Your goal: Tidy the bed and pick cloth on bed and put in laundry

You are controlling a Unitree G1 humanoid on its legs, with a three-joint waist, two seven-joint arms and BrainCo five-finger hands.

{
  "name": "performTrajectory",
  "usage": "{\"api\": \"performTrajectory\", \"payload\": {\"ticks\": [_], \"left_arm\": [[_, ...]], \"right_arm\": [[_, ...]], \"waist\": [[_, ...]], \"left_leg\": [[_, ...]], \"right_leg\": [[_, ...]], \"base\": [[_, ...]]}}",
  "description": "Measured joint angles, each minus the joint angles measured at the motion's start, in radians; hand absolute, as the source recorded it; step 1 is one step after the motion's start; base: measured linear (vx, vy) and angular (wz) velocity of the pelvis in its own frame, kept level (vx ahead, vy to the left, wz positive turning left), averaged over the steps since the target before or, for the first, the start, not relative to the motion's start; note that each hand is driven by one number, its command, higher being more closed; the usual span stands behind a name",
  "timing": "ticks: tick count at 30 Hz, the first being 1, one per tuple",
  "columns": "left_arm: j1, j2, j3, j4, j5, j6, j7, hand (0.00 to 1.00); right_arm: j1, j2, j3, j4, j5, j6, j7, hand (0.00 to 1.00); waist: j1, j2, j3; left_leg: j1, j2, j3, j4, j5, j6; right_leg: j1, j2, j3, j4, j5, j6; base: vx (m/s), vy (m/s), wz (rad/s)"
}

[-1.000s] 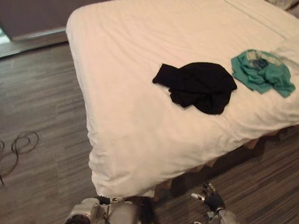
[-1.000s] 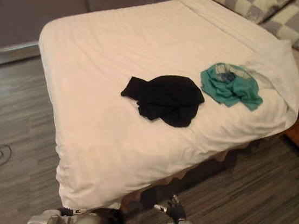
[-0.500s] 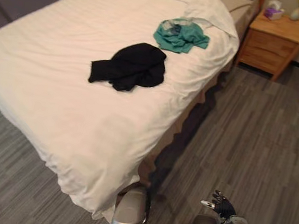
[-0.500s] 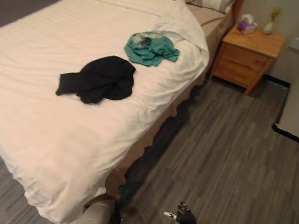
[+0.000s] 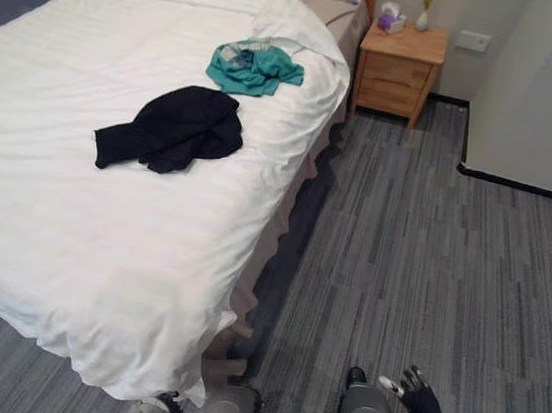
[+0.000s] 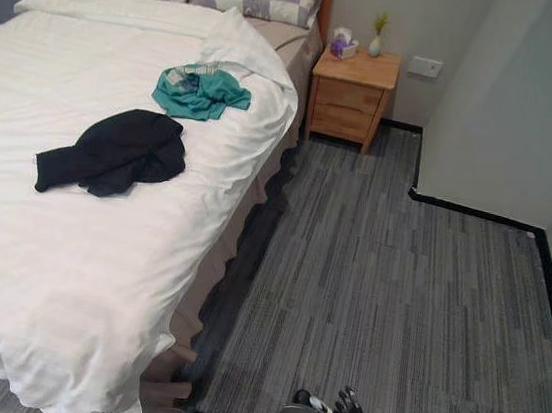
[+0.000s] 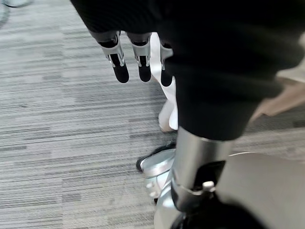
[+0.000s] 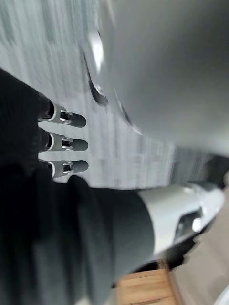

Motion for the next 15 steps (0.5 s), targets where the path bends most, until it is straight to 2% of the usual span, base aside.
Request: {"api": "performTrajectory", "payload": {"ticks": [1,2,3,4,6,7,9,10,11,15], "left_arm": [[0.01,-0.001,0.002,0.0,-0.011,-0.001,0.002,0.0],[0.018,-0.002,0.001,0.0,-0.01,-0.001,0.009,0.0],[0.024,-0.001,0.007,-0.001,-0.011,-0.003,0.009,0.0],[0.035,-0.006,0.039,-0.002,-0.014,-0.006,0.01,0.0],[0.039,-0.029,0.067,-0.002,-0.018,-0.003,0.022,0.0],[0.047,-0.044,0.08,-0.001,-0.026,-0.003,0.024,0.0],[0.056,-0.042,0.078,0.002,-0.051,-0.003,0.028,0.0],[0.06,-0.043,0.079,0.002,-0.06,-0.003,0.029,0.0],[0.07,-0.047,0.079,0.002,-0.064,-0.008,0.032,0.0],[0.085,-0.042,0.087,0.002,-0.095,-0.025,0.043,0.0]], "right_arm": [[0.024,0.018,-0.006,-0.015,-0.003,0.009,-0.001,0.0],[0.039,0.025,-0.001,-0.034,-0.004,0.024,0.001,0.0],[0.043,0.027,0.001,-0.037,-0.004,0.031,0.003,0.0],[0.055,0.033,-0.004,-0.036,-0.004,0.053,0.007,0.0],[0.063,0.033,-0.024,-0.048,-0.005,0.072,0.007,0.0],[0.061,0.029,-0.041,-0.048,-0.005,0.08,0.007,0.0],[0.064,0.032,-0.055,-0.045,-0.003,0.097,0.007,0.0],[0.066,0.032,-0.058,-0.044,-0.002,0.102,0.007,0.0],[0.067,0.029,-0.067,-0.039,-0.002,0.113,0.007,0.0],[0.061,0.029,-0.079,-0.016,-0.004,0.13,0.007,0.0]], "waist": [[-0.004,-0.015,-0.007],[-0.004,-0.022,-0.013],[-0.002,-0.027,-0.016],[0.002,-0.049,-0.032],[0.016,-0.033,-0.047],[0.014,-0.018,-0.052],[0.01,-0.012,-0.056],[0.011,-0.008,-0.057],[0.011,0.001,-0.062],[0.018,-0.018,-0.073]], "left_leg": [[0.022,0.016,0.018,-0.017,0.009,-0.014],[0.042,0.026,0.034,-0.036,0.018,-0.028],[0.049,0.028,0.04,-0.047,0.021,-0.036],[0.048,0.025,0.053,-0.062,0.026,-0.051],[0.047,0.032,0.058,-0.099,0.04,-0.064],[0.049,0.046,0.055,-0.122,0.063,-0.075],[0.068,0.06,0.075,-0.137,0.083,-0.09],[0.072,0.065,0.08,-0.138,0.085,-0.092],[0.085,0.075,0.084,-0.15,0.092,-0.092],[0.084,0.064,0.103,-0.168,0.101,-0.083]], "right_leg": [[0.004,-0.019,-0.025,0.141,-0.022,-0.013],[0.033,-0.035,-0.032,0.207,-0.029,-0.016],[0.056,-0.043,-0.029,0.209,-0.026,-0.012],[0.083,-0.046,-0.028,0.149,-0.045,0.048],[0.088,0.001,-0.038,0.058,-0.045,0.05],[0.107,0.027,-0.047,-0.008,-0.046,0.048],[0.183,0.064,-0.057,-0.165,-0.044,0.043],[0.205,0.075,-0.058,-0.207,-0.034,0.032],[0.239,0.096,-0.057,-0.282,0.009,0.031],[0.259,0.101,-0.051,-0.375,0.059,0.034]], "base": [[-0.02,-0.137,-0.46],[-0.01,-0.141,-0.45],[0.0,-0.185,-0.57],[-0.01,-0.165,-0.63],[-0.02,-0.132,-0.68],[-0.01,-0.085,-0.51],[-0.01,-0.046,-0.39],[-0.04,0.022,-0.29],[-0.06,0.04,-0.17],[-0.09,0.09,-0.1]]}}
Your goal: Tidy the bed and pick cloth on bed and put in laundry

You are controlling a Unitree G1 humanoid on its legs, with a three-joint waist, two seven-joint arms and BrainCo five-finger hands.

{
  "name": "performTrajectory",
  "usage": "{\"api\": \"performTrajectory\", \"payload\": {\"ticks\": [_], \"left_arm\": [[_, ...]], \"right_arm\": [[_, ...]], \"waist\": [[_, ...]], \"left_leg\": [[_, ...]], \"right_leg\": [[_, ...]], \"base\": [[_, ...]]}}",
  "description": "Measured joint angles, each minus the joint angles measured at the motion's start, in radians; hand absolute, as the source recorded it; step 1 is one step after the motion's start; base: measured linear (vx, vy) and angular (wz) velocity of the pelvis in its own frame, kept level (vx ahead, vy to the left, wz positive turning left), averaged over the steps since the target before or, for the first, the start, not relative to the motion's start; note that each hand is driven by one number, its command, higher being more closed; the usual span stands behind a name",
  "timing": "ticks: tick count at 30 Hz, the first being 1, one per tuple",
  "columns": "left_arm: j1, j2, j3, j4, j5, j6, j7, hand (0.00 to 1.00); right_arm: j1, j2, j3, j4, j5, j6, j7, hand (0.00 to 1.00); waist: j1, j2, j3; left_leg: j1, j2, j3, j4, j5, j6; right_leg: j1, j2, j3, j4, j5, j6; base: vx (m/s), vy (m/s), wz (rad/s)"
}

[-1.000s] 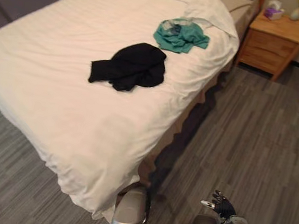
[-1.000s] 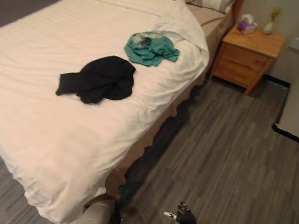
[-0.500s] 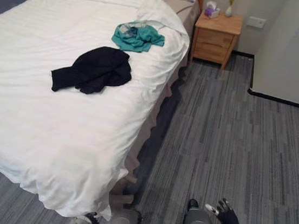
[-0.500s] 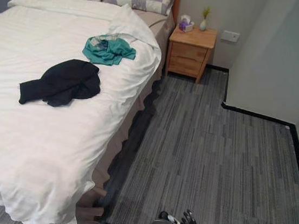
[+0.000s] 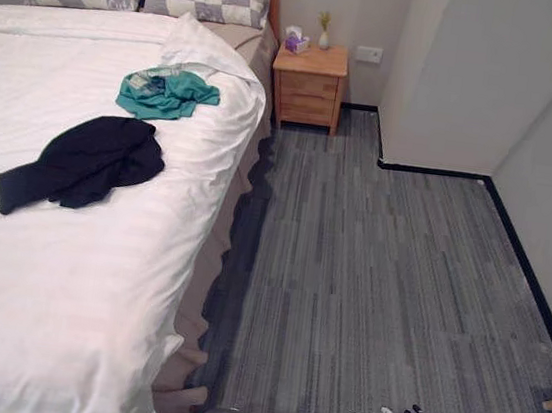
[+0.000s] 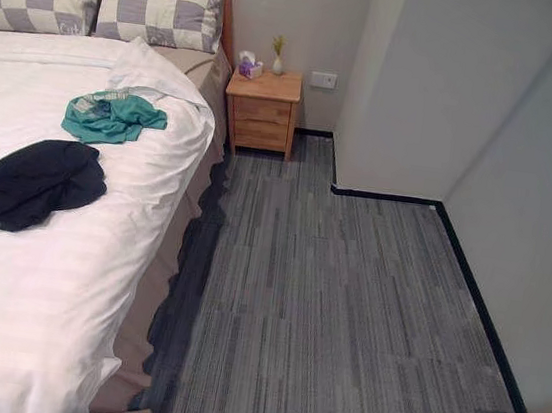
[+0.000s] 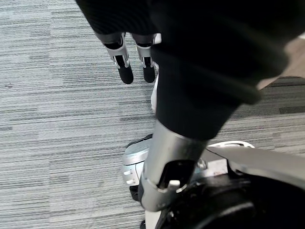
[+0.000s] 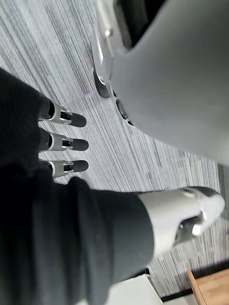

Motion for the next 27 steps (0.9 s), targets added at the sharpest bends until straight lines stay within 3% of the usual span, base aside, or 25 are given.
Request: {"api": "performTrajectory", "payload": {"ticks": [2,3,9,17,19,24,27], "left_arm": [[0.006,-0.003,0.02,0.0,-0.013,-0.006,0.002,0.0],[0.02,-0.011,0.021,0.033,-0.013,-0.045,0.005,0.0],[0.021,-0.013,0.027,0.033,-0.019,-0.045,0.005,0.0],[0.051,-0.048,0.14,0.032,-0.195,-0.025,0.003,0.0],[0.056,-0.055,0.166,0.028,-0.196,-0.029,0.003,0.0],[0.074,-0.061,0.189,0.025,-0.197,-0.043,-0.025,0.0],[0.075,-0.072,0.22,0.014,-0.204,-0.042,-0.025,0.0]], "right_arm": [[-0.008,0.004,0.002,0.002,0.001,0.007,0.0,0.0],[-0.033,-0.013,0.028,0.041,0.0,0.135,0.033,0.0],[-0.022,-0.013,0.027,0.039,0.0,0.134,0.034,0.0],[0.0,0.0,-0.019,0.018,0.01,0.09,0.079,0.0],[0.01,0.006,-0.031,0.007,0.009,0.074,0.091,0.0],[0.015,0.015,-0.047,0.008,0.007,0.057,0.133,0.0],[0.018,0.008,-0.024,-0.003,0.001,0.049,0.13,0.0]], "waist": [[0.001,-0.005,-0.001],[0.021,-0.005,-0.015],[0.02,-0.004,-0.015],[0.021,-0.002,-0.014],[0.024,-0.003,-0.015],[0.02,0.001,-0.026],[0.018,0.021,-0.018]], "left_leg": [[-0.001,-0.014,0.003,-0.017,0.007,0.002],[0.06,-0.073,-0.04,-0.074,0.028,0.028],[0.06,-0.073,-0.04,-0.074,0.028,0.028],[0.035,-0.078,-0.045,-0.069,0.027,0.031],[0.035,-0.077,-0.042,-0.067,0.021,0.031],[0.031,-0.05,0.014,-0.033,-0.025,0.016],[-0.019,0.013,0.063,0.131,-0.123,-0.007]], "right_leg": [[0.007,-0.006,0.007,-0.046,0.031,0.007],[0.101,-0.036,-0.006,-0.17,0.086,0.035],[0.1,-0.037,-0.006,-0.167,0.085,0.035],[0.028,-0.058,-0.004,-0.047,0.025,0.04],[0.026,-0.059,-0.001,-0.032,0.014,0.039],[0.005,-0.036,0.039,-0.03,-0.002,0.032],[-0.02,-0.007,0.074,0.015,-0.055,0.01]], "base": [[-0.07,0.102,-0.13],[-0.03,0.044,-0.04],[0.0,0.0,0.0],[0.0,0.006,0.02],[0.01,0.0,-0.07],[0.05,-0.018,-0.31],[0.1,-0.038,-0.36]]}}
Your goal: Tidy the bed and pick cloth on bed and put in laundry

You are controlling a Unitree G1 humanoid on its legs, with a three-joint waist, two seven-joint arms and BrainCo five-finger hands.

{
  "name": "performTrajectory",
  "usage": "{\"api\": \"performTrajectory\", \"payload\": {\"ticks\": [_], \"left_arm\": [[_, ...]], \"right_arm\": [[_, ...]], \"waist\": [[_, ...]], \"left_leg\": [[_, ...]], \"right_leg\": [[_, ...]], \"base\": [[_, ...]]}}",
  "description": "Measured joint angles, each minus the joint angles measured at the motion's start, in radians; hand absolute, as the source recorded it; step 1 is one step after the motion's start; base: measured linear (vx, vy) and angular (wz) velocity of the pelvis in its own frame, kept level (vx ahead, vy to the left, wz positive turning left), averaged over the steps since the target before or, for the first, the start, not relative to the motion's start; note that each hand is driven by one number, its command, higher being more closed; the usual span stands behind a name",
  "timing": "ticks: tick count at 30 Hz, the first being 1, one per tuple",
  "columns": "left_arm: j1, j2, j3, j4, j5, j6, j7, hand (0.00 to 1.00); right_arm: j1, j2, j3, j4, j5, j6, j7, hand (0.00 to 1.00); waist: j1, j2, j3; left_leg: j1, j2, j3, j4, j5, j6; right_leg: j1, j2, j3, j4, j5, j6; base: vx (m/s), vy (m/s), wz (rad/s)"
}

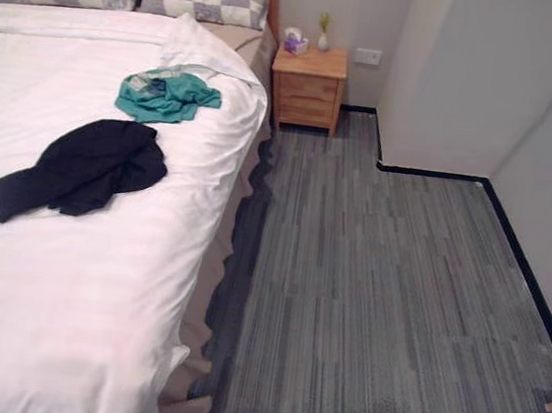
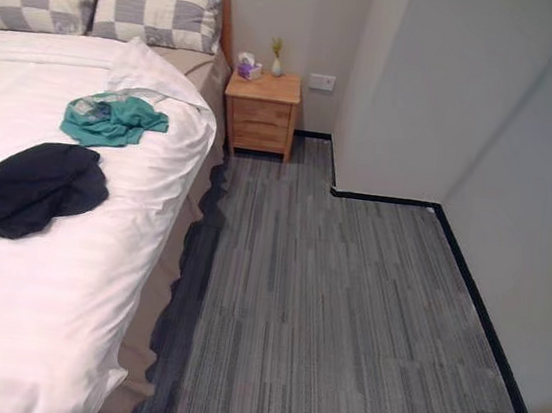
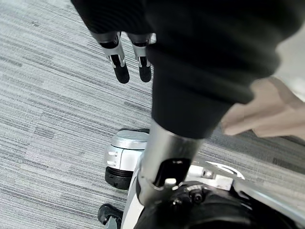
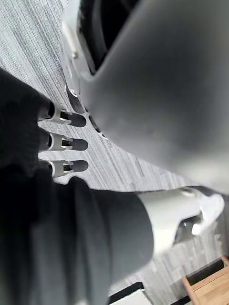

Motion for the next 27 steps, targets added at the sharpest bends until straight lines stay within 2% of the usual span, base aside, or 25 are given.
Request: {"api": "performTrajectory", "payload": {"ticks": [1,2,3,4,5,6,7,9,10,11,12,13,14,16,17,19,20,22,24,25,26,27], "left_arm": [[0.002,-0.002,0.036,-0.02,0.0,0.0,0.0,0.0],[-0.003,-0.004,0.066,-0.038,-0.004,-0.007,-0.001,0.0],[-0.003,-0.011,0.073,-0.063,-0.004,-0.008,-0.001,0.0],[-0.006,-0.033,0.07,-0.097,-0.024,-0.012,-0.002,0.0],[-0.007,-0.041,0.071,-0.1,-0.034,-0.013,-0.002,0.0],[-0.009,-0.047,0.071,-0.102,-0.042,-0.023,-0.002,0.0],[-0.013,-0.05,0.066,-0.102,-0.042,-0.027,-0.003,0.0],[-0.015,-0.055,0.063,-0.102,-0.067,-0.03,-0.016,0.0],[-0.013,-0.055,0.062,-0.102,-0.077,-0.036,-0.03,0.0],[-0.013,-0.054,0.062,-0.102,-0.079,-0.039,-0.036,0.0],[-0.012,-0.061,0.056,-0.102,-0.079,-0.045,-0.038,0.0],[-0.008,-0.069,0.053,-0.102,-0.079,-0.049,-0.038,0.0],[-0.006,-0.06,0.054,-0.099,-0.08,-0.052,-0.046,0.0],[0.003,-0.035,0.033,-0.102,-0.079,-0.054,-0.057,0.0],[0.001,-0.03,0.03,-0.106,-0.079,-0.054,-0.064,0.0],[0.0,-0.032,0.024,-0.103,-0.078,-0.048,-0.06,0.0],[0.001,-0.027,0.021,-0.097,-0.08,-0.046,-0.059,0.0],[0.003,0.01,-0.045,-0.073,-0.078,-0.044,-0.056,0.0],[-0.005,0.051,-0.121,-0.037,-0.077,-0.041,-0.055,0.0],[-0.008,0.07,-0.15,-0.025,-0.067,-0.038,-0.048,0.0],[-0.008,0.076,-0.158,-0.017,-0.067,-0.034,-0.044,0.0],[-0.006,0.089,-0.181,-0.011,-0.067,-0.024,-0.04,0.0]], "right_arm": [[0.0,0.001,0.027,-0.01,-0.002,-0.001,-0.013,0.0],[-0.002,0.006,0.041,-0.011,-0.008,-0.001,-0.02,0.0],[0.0,0.006,0.051,-0.014,-0.008,-0.001,-0.025,0.0],[0.008,-0.017,0.093,-0.04,-0.01,0.0,-0.039,0.0],[0.008,-0.027,0.109,-0.048,-0.01,0.001,-0.044,0.0],[0.004,-0.032,0.121,-0.059,-0.01,0.002,-0.055,0.0],[0.003,-0.039,0.121,-0.075,-0.01,0.005,-0.059,0.0],[-0.001,-0.042,0.121,-0.08,-0.012,0.014,-0.066,0.0],[-0.002,-0.04,0.122,-0.08,-0.019,0.022,-0.072,0.0],[-0.004,-0.04,0.122,-0.08,-0.034,0.023,-0.072,0.0],[-0.002,-0.042,0.122,-0.085,-0.045,0.023,-0.072,0.0],[0.003,-0.05,0.123,-0.089,-0.05,0.023,-0.068,0.0],[0.002,-0.046,0.141,-0.067,-0.068,0.028,-0.071,0.0],[-0.003,-0.034,0.165,-0.068,-0.103,0.025,-0.062,0.0],[-0.002,-0.029,0.159,-0.066,-0.121,0.026,-0.059,0.0],[0.0,-0.023,0.125,-0.067,-0.128,0.025,-0.053,0.0],[0.001,-0.011,0.087,-0.067,-0.128,0.023,-0.054,0.0],[-0.01,0.002,0.03,-0.05,-0.127,0.021,-0.053,0.0],[-0.045,0.012,-0.004,-0.027,-0.112,0.02,-0.053,0.0],[-0.057,0.013,-0.014,-0.025,-0.089,0.02,-0.053,0.0],[-0.061,0.014,-0.013,-0.024,-0.072,0.02,-0.053,0.0],[-0.068,0.017,-0.009,-0.024,-0.044,0.02,-0.051,0.0]], "waist": [[-0.001,-0.007,0.003],[-0.001,-0.023,0.012],[-0.001,-0.024,0.018],[0.001,-0.004,0.034],[0.002,0.003,0.038],[0.006,-0.007,0.045],[0.006,0.005,0.052],[0.004,0.008,0.062],[0.009,0.001,0.068],[0.01,0.0,0.069],[0.013,0.006,0.073],[0.016,0.017,0.072],[0.03,0.002,0.075],[0.035,-0.03,0.055],[0.044,-0.036,0.055],[0.054,-0.032,0.035],[0.056,-0.033,0.026],[0.047,-0.053,0.007],[0.024,-0.064,-0.008],[0.017,-0.063,-0.004],[0.013,-0.066,-0.004],[0.005,-0.069,-0.003]], "left_leg": [[-0.062,0.026,0.01,0.166,-0.028,-0.019],[-0.144,0.048,0.008,0.337,-0.013,-0.014],[-0.193,0.064,-0.006,0.45,0.013,-0.002],[-0.291,0.104,-0.052,0.672,0.123,0.01],[-0.318,0.11,-0.066,0.729,0.176,0.004],[-0.364,0.109,-0.085,0.822,0.255,-0.003],[-0.383,0.107,-0.087,0.845,0.149,0.008],[-0.402,0.085,-0.054,0.749,0.037,0.002],[-0.398,0.065,-0.001,0.626,0.02,0.006],[-0.397,0.054,0.027,0.545,0.023,0.008],[-0.379,0.038,0.07,0.39,0.049,0.014],[-0.36,0.04,0.087,0.299,0.071,0.016],[-0.329,0.019,0.122,0.303,0.056,0.09],[-0.333,-0.002,0.144,0.332,-0.004,0.1],[-0.331,-0.011,0.154,0.344,-0.033,0.105],[-0.32,-0.033,0.158,0.321,-0.05,0.112],[-0.292,-0.059,0.156,0.282,-0.051,0.115],[-0.248,-0.113,0.13,0.213,-0.046,0.124],[-0.16,-0.168,0.076,0.135,-0.043,0.13],[-0.103,-0.181,0.038,0.096,-0.043,0.132],[-0.074,-0.184,0.018,0.077,-0.043,0.133],[-0.015,-0.185,-0.018,0.035,-0.034,0.131]], "right_leg": [[-0.013,0.001,0.015,0.037,-0.027,-0.001],[-0.024,-0.002,0.013,0.073,-0.036,-0.003],[-0.023,-0.006,0.012,0.098,-0.042,0.003],[-0.012,-0.005,0.006,0.13,-0.057,-0.003],[-0.001,-0.006,0.008,0.132,-0.063,-0.01],[0.026,-0.018,0.025,0.121,-0.084,-0.025],[0.043,-0.019,0.038,0.12,-0.108,-0.039],[0.061,-0.033,0.056,0.116,-0.125,-0.033],[0.071,-0.054,0.06,0.118,-0.13,-0.026],[0.076,-0.066,0.06,0.12,-0.138,-0.012],[0.088,-0.079,0.06,0.127,-0.155,0.016],[0.098,-0.077,0.06,0.132,-0.166,0.033],[0.13,-0.1,0.072,0.129,-0.183,0.046],[0.161,-0.13,0.064,0.096,-0.169,0.036],[0.163,-0.144,0.063,0.09,-0.143,0.041],[0.145,-0.158,0.062,0.116,-0.088,0.051],[0.116,-0.174,0.068,0.186,-0.06,0.068],[0.042,-0.205,0.102,0.374,-0.007,0.106],[-0.071,-0.227,0.152,0.66,0.165,0.092],[-0.122,-0.221,0.155,0.821,0.152,0.089],[-0.141,-0.213,0.148,0.878,0.122,0.082],[-0.183,-0.188,0.113,0.945,0.046,0.067]], "base": [[0.08,-0.03,-0.29],[0.02,-0.054,-0.13],[-0.09,-0.177,-0.18],[-0.12,-0.171,-0.2],[-0.23,-0.173,-0.28],[-0.25,-0.11,-0.25],[-0.22,-0.078,-0.19],[0.01,0.055,-0.17],[0.06,0.142,-0.19],[-0.02,0.188,-0.14],[-0.04,0.168,-0.07],[0.1,0.25,-0.18],[0.24,0.256,-0.22],[0.3,0.244,-0.15],[0.27,0.23,-0.1],[0.27,0.224,-0.07],[0.29,0.205,0.14],[0.31,0.182,0.43],[0.38,0.113,0.87],[0.34,0.053,0.84],[0.36,0.032,0.92],[0.38,0.004,0.8]]}}
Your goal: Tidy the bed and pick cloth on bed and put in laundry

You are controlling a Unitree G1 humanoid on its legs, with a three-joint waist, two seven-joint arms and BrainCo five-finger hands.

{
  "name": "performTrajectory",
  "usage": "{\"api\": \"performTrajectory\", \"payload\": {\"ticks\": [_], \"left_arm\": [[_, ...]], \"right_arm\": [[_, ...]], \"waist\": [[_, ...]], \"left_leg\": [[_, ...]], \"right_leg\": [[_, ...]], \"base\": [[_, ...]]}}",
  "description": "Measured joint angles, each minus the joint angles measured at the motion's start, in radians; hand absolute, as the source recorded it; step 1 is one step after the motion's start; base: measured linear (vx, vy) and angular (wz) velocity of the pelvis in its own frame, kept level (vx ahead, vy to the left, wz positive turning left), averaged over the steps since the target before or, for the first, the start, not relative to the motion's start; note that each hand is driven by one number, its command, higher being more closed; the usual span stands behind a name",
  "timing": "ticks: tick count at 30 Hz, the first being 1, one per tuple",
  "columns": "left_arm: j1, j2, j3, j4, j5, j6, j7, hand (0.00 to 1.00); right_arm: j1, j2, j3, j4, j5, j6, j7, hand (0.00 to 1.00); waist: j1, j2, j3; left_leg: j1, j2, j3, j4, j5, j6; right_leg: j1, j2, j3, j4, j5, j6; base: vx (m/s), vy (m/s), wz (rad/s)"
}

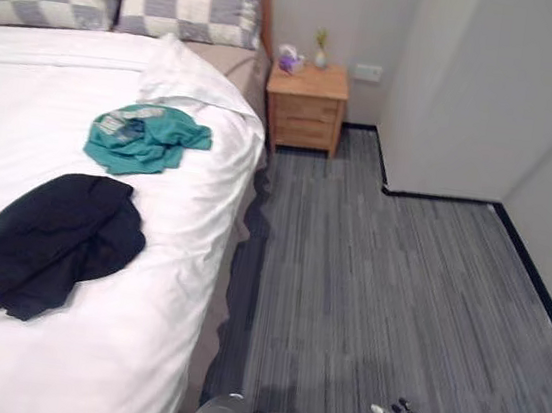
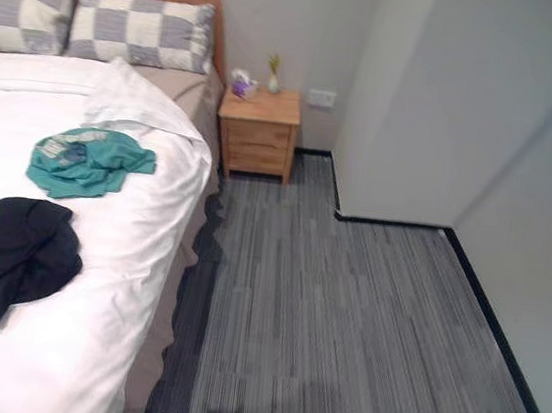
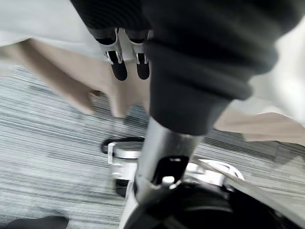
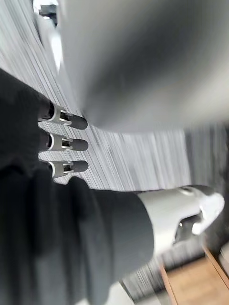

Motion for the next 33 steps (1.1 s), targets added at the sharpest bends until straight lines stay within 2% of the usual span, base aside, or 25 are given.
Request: {"api": "performTrajectory", "payload": {"ticks": [1,2,3,4,6,7,8,10,12,13,14,16,17,18,19,20,21,23,24,25,27,30,31,32,33], "left_arm": [[-0.001,0.015,-0.028,0.014,-0.002,0.005,-0.001,0.0],[-0.006,0.021,-0.045,0.023,-0.002,0.01,-0.002,0.0],[-0.013,0.025,-0.058,0.033,-0.002,0.018,-0.002,0.0],[-0.024,0.025,-0.068,0.037,0.0,0.036,-0.003,0.0],[-0.029,0.028,-0.063,0.035,0.012,0.041,-0.004,0.0],[-0.027,0.038,-0.057,0.035,0.012,0.041,-0.007,0.0],[-0.032,0.027,-0.049,0.037,0.014,0.042,-0.01,0.0],[-0.038,0.0,-0.037,0.033,0.032,0.038,0.003,0.0],[-0.08,-0.004,0.011,0.033,0.047,0.006,0.01,0.0],[-0.078,0.001,0.01,0.033,0.05,0.004,0.009,0.0],[-0.069,0.004,0.013,0.033,0.05,-0.004,0.017,0.0],[-0.071,-0.001,0.012,0.032,0.049,-0.009,0.028,0.0],[-0.071,-0.007,0.018,0.026,0.044,-0.03,0.03,0.0],[-0.069,-0.027,0.049,0.014,0.037,-0.05,0.035,0.0],[-0.065,-0.043,0.064,0.006,0.029,-0.062,0.043,0.0],[-0.057,-0.054,0.092,-0.017,0.023,-0.083,0.058,0.0],[-0.062,-0.06,0.108,-0.019,0.005,-0.096,0.071,0.0],[-0.053,-0.062,0.099,-0.078,-0.002,-0.103,0.062,0.0],[-0.049,-0.062,0.097,-0.098,-0.002,-0.108,0.058,0.0],[-0.048,-0.066,0.101,-0.112,-0.003,-0.114,0.047,0.0],[-0.048,-0.072,0.108,-0.126,-0.002,-0.114,0.04,0.0],[-0.052,-0.087,0.135,-0.126,-0.003,-0.117,0.037,0.0],[-0.054,-0.083,0.139,-0.125,-0.004,-0.115,0.037,0.0],[-0.055,-0.076,0.141,-0.126,-0.004,-0.113,0.034,0.0],[-0.053,-0.07,0.136,-0.125,-0.012,-0.111,0.023,0.0]], "right_arm": [[-0.012,0.002,-0.002,0.009,0.02,0.0,0.0,0.0],[-0.018,0.001,-0.004,0.018,0.033,0.001,0.005,0.0],[-0.02,0.002,-0.01,0.021,0.047,0.005,0.012,0.0],[-0.023,-0.012,-0.017,0.023,0.057,0.009,0.021,0.0],[-0.014,-0.014,-0.015,0.033,0.07,0.019,0.023,0.0],[0.0,-0.005,-0.014,0.036,0.088,0.017,0.027,0.0],[0.0,-0.014,-0.023,0.043,0.098,0.016,0.036,0.0],[-0.023,-0.038,-0.036,0.06,0.095,0.016,0.039,0.0],[-0.059,-0.045,-0.045,0.077,0.093,0.015,0.042,0.0],[-0.061,-0.044,-0.042,0.078,0.093,0.016,0.043,0.0],[-0.057,-0.036,-0.041,0.077,0.093,0.016,0.048,0.0],[-0.053,-0.039,-0.048,0.08,0.092,0.018,0.05,0.0],[-0.038,-0.047,-0.046,0.087,0.082,0.026,0.059,0.0],[-0.019,-0.051,-0.044,0.074,0.072,0.024,0.068,0.0],[-0.012,-0.056,-0.04,0.073,0.064,0.023,0.072,0.0],[-0.013,-0.064,-0.027,0.07,0.027,0.019,0.076,0.0],[-0.015,-0.068,-0.025,0.087,0.003,0.015,0.076,0.0],[-0.011,-0.066,0.007,0.075,-0.016,0.011,0.076,0.0],[-0.011,-0.066,0.016,0.075,-0.028,0.011,0.077,0.0],[-0.016,-0.065,0.021,0.073,-0.044,0.01,0.079,0.0],[-0.012,-0.058,0.019,0.07,-0.044,0.013,0.078,0.0],[0.004,-0.046,0.018,0.053,-0.044,0.003,0.079,0.0],[0.007,-0.04,0.024,0.055,-0.044,-0.003,0.076,0.0],[0.008,-0.033,0.032,0.056,-0.049,-0.004,0.077,0.0],[0.012,-0.031,0.043,0.055,-0.065,-0.009,0.079,0.0]], "waist": [[-0.007,-0.001,0.001],[-0.017,0.002,0.003],[-0.025,0.007,0.004],[-0.039,0.025,0.022],[-0.045,0.029,0.027],[-0.043,0.007,0.031],[-0.043,0.026,0.046],[-0.036,0.07,0.049],[-0.032,0.082,0.073],[-0.031,0.077,0.073],[-0.034,0.067,0.07],[-0.036,0.075,0.071],[-0.04,0.085,0.064],[-0.038,0.096,0.063],[-0.031,0.106,0.06],[-0.022,0.111,0.065],[-0.021,0.107,0.077],[-0.002,0.09,0.082],[0.003,0.083,0.081],[0.004,0.076,0.088],[0.017,0.066,0.098],[0.026,0.057,0.104],[0.027,0.049,0.104],[0.03,0.038,0.098],[0.036,0.032,0.088]], "left_leg": [[0.045,0.002,-0.025,-0.038,0.008,0.014],[0.069,0.009,-0.044,-0.055,0.007,0.018],[0.085,0.017,-0.057,-0.06,0.004,0.019],[0.127,0.047,-0.093,-0.063,-0.017,0.008],[0.163,0.073,-0.114,-0.067,-0.045,-0.026],[0.197,0.07,-0.118,-0.077,-0.064,-0.056],[0.226,0.093,-0.124,-0.082,-0.08,-0.077],[0.245,0.139,-0.099,-0.081,-0.059,-0.09],[0.278,0.157,-0.075,-0.083,-0.009,-0.11],[0.282,0.157,-0.067,-0.078,0.006,-0.109],[0.282,0.158,-0.069,-0.038,0.023,-0.112],[0.258,0.176,-0.075,0.07,0.029,-0.121],[0.143,0.204,-0.118,0.329,0.083,-0.173],[0.024,0.23,-0.156,0.553,0.229,-0.194],[-0.029,0.248,-0.156,0.65,0.33,-0.192],[-0.127,0.278,-0.155,0.846,0.325,-0.183],[-0.186,0.281,-0.159,0.953,0.251,-0.157],[-0.294,0.261,-0.134,0.961,0.129,-0.123],[-0.328,0.248,-0.108,0.877,0.091,-0.112],[-0.358,0.236,-0.052,0.71,0.05,-0.098],[-0.357,0.207,0.046,0.417,0.044,-0.101],[-0.346,0.171,0.125,0.122,0.15,-0.104],[-0.342,0.164,0.149,0.12,0.203,-0.02],[-0.336,0.145,0.158,0.122,0.185,-0.002],[-0.33,0.127,0.179,0.122,0.145,0.007]], "right_leg": [[-0.056,0.033,-0.016,0.005,-0.079,-0.015],[-0.088,0.066,-0.023,-0.032,-0.12,-0.009],[-0.105,0.092,-0.029,-0.073,-0.141,-0.012],[-0.132,0.161,-0.033,-0.22,-0.166,-0.038],[-0.151,0.198,-0.052,-0.453,-0.131,-0.053],[-0.146,0.204,-0.057,-0.648,-0.005,-0.075],[-0.13,0.225,-0.077,-0.644,0.04,-0.125],[-0.124,0.262,-0.11,-0.634,0.021,-0.139],[-0.13,0.27,-0.195,-0.57,-0.035,-0.153],[-0.127,0.271,-0.206,-0.564,-0.05,-0.163],[-0.103,0.28,-0.214,-0.582,-0.102,-0.184],[-0.077,0.303,-0.214,-0.598,-0.129,-0.189],[-0.041,0.326,-0.216,-0.64,-0.143,-0.193],[0.004,0.354,-0.215,-0.695,-0.15,-0.206],[0.039,0.364,-0.21,-0.727,-0.148,-0.208],[0.089,0.391,-0.175,-0.766,-0.134,-0.244],[0.13,0.395,-0.159,-0.776,-0.138,-0.265],[0.232,0.39,-0.116,-0.848,-0.144,-0.263],[0.257,0.378,-0.104,-0.872,-0.147,-0.257],[0.282,0.357,-0.088,-0.891,-0.141,-0.227],[0.32,0.314,-0.068,-0.903,-0.155,-0.195],[0.394,0.251,-0.072,-0.927,-0.199,-0.111],[0.422,0.228,-0.071,-0.929,-0.218,-0.078],[0.429,0.206,-0.071,-0.928,-0.216,-0.073],[0.419,0.18,-0.071,-0.91,-0.186,-0.034]], "base": [[0.45,-0.029,0.85],[0.29,-0.077,0.67],[0.08,-0.163,0.81],[-0.07,-0.174,0.72],[-0.1,-0.232,0.66],[0.06,-0.308,0.41],[0.19,-0.256,0.07],[0.36,-0.225,-0.26],[0.32,-0.279,-0.42],[0.25,-0.259,-0.54],[0.27,-0.237,-0.62],[0.26,-0.188,-0.44],[0.27,-0.125,-0.39],[0.37,-0.071,-0.54],[0.39,-0.01,-0.68],[0.37,0.025,-0.7],[0.34,-0.013,-0.73],[0.32,-0.004,-0.56],[0.39,0.08,-0.56],[0.33,0.099,-0.5],[0.1,0.148,-0.45],[0.11,0.18,-0.25],[0.33,0.271,-0.13],[0.47,0.348,-0.18],[0.42,0.299,-0.19]]}}
